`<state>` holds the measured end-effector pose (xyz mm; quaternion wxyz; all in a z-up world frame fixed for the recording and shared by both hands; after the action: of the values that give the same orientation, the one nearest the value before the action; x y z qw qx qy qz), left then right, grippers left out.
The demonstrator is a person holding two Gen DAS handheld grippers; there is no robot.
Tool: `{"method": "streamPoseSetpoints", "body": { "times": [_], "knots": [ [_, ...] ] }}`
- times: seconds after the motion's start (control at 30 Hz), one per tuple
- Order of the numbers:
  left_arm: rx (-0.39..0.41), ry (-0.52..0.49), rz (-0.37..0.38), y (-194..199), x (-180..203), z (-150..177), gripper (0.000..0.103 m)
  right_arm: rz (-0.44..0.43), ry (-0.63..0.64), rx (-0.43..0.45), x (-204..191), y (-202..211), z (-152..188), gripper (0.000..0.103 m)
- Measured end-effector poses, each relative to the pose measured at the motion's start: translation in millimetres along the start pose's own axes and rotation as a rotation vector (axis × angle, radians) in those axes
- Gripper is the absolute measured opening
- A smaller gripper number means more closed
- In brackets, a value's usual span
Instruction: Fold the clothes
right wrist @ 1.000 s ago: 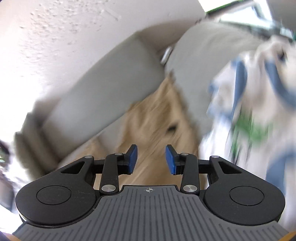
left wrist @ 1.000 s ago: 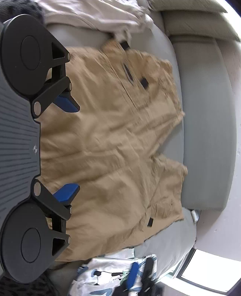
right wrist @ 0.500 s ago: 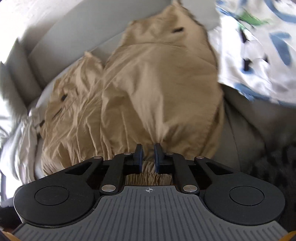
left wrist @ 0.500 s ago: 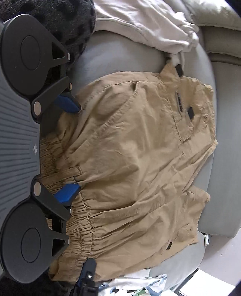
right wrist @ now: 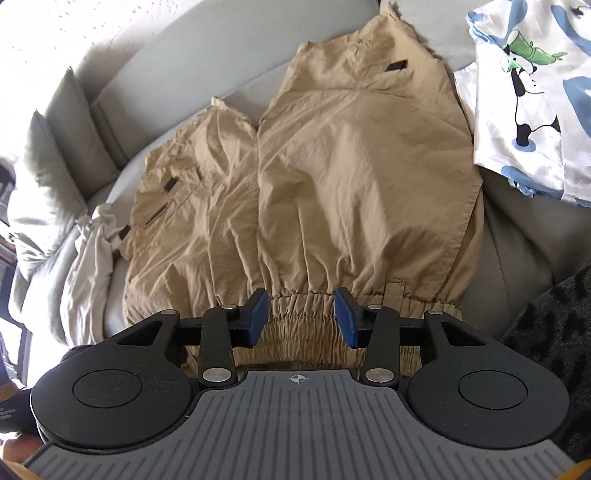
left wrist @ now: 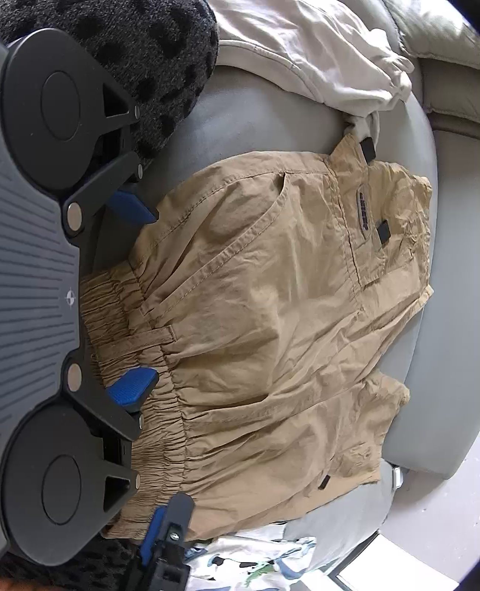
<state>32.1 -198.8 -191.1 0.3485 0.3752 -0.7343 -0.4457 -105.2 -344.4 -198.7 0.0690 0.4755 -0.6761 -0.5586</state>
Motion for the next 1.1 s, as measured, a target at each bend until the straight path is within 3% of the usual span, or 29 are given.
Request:
{"method": "streamPoseSetpoints", "body": {
  "times": [0.9,1.1],
  "knots": [
    [-0.054,-0.096,0.006,-4,36,13,0.085,-0.077,-0.153,0.012,35,21,0,0.049],
    [-0.049,-0.099,0.010,-3,37,14,0.085,-0.084,-0.138,0.001,30,20,2,0.050]
  ]
}}
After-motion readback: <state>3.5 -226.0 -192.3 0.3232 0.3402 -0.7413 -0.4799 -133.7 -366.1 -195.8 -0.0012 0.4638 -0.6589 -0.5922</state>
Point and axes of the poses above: each gripper's, at about its wrist camera, not at the fingertips, and y roughly against the way its jaws point, x to its right, z to its underside, the point moved 6 cm from there along -y, roughly the way its jaws point, and after that the axes turned 7 degrees about -x, right-handed, at the moved point
